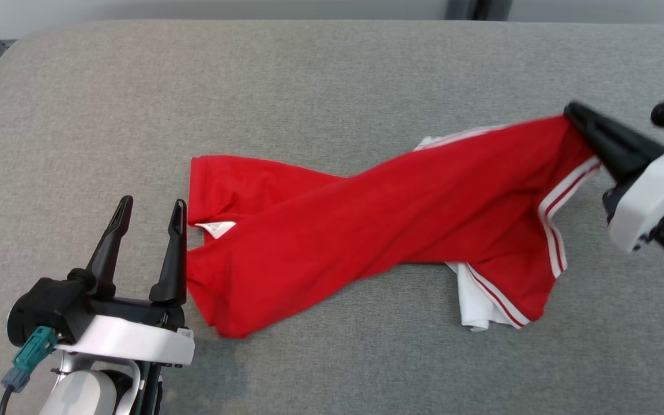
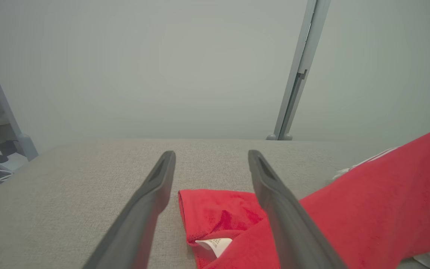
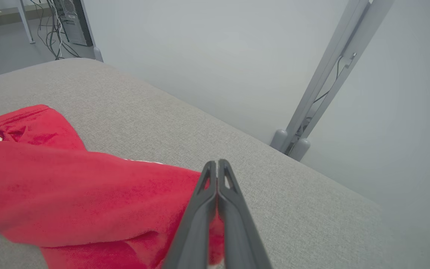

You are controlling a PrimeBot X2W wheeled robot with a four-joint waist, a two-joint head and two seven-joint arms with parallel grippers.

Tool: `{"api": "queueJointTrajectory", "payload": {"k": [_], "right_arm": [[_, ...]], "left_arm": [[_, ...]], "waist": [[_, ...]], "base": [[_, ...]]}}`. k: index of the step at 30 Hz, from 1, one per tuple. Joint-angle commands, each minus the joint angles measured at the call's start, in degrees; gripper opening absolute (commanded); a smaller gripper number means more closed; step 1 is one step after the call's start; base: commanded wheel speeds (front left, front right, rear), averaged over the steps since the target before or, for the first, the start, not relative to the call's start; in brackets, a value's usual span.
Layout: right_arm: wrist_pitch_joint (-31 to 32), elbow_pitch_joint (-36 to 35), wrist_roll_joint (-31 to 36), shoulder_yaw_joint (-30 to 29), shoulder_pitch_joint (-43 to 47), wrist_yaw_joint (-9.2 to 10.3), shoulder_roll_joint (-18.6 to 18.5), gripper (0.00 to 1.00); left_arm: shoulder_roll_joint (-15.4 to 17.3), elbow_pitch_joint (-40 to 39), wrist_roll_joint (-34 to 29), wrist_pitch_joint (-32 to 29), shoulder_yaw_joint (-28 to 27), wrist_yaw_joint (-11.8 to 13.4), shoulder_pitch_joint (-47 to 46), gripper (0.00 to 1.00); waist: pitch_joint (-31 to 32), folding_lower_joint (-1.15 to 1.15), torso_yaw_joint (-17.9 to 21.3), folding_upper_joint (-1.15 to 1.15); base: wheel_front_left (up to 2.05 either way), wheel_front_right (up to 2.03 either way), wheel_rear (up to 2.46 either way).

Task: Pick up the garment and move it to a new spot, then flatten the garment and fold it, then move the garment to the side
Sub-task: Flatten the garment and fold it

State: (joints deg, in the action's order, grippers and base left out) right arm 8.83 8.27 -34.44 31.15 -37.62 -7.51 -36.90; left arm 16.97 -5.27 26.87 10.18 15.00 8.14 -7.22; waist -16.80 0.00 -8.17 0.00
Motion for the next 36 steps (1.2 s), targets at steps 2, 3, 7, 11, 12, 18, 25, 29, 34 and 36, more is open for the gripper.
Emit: {"api": "queueJointTrajectory", "payload": {"k": [2,3,7,11,12,18,25,29,34,36], "right_arm": [[-1.42,0.26,2.38,-0.87,-2.59,0.05,-0.01,0.00],[-1.96,0.21,2.93,-1.26,-3.29,0.05,0.63,0.00],[-2.65,-0.98,6.47,-2.25,-1.56,0.04,3.27,0.00],[-2.53,-4.31,9.18,-4.23,7.58,0.04,6.82,0.00],[-2.63,-5.25,9.81,-5.23,10.56,0.04,7.93,0.00],[-2.99,-8.12,12.54,-12.66,28.70,0.04,15.49,0.00],[-4.37,-4.51,13.00,-17.38,37.59,0.04,21.63,0.00],[-5.11,-0.54,12.76,-18.25,38.04,0.04,23.41,0.40],[-8.27,2.02,12.33,-20.69,37.17,0.03,26.29,1.00],[-9.68,1.53,13.16,-22.66,37.27,0.03,27.08,1.00]], "left_arm": [[0.30,0.05,0.08,0.28,-0.10,0.29,-0.80,1.00],[0.39,0.01,0.05,0.28,-0.18,0.40,-0.75,1.00],[0.78,-0.30,-0.04,0.03,-0.30,0.70,-0.08,1.00],[0.98,-0.81,0.11,-0.35,-0.37,1.20,0.96,1.00],[1.09,-1.01,0.17,-0.35,-0.39,1.35,1.10,1.00],[1.76,-1.80,0.41,-1.04,-0.80,1.90,2.11,1.00],[2.23,-1.95,0.80,-1.83,-0.81,2.25,3.01,1.00],[2.12,-1.81,0.81,-1.89,-0.74,2.62,3.22,1.00],[1.96,-1.81,1.09,-1.57,-0.87,3.16,4.44,1.00],[1.95,-1.85,1.16,-1.42,-1.08,3.59,4.74,1.00]], "waist": [[0.59,0.00,1.04,0.00],[0.73,0.00,1.50,0.00],[1.39,0.00,3.15,0.00],[2.29,0.00,4.67,0.00],[2.43,0.00,5.03,0.00],[3.02,0.00,6.91,0.00],[4.17,0.00,7.59,0.00],[4.99,0.00,7.35,0.00],[6.38,0.00,6.94,0.00],[6.95,0.00,6.81,0.00]], "base": [[0.00,0.00,0.00],[0.00,0.00,0.00],[0.00,0.00,0.00],[0.00,0.00,0.00],[0.00,0.00,0.00],[0.00,0.00,0.00],[0.00,0.00,0.00],[0.00,0.00,0.00],[0.00,0.00,0.00],[0.00,0.00,0.00]]}}
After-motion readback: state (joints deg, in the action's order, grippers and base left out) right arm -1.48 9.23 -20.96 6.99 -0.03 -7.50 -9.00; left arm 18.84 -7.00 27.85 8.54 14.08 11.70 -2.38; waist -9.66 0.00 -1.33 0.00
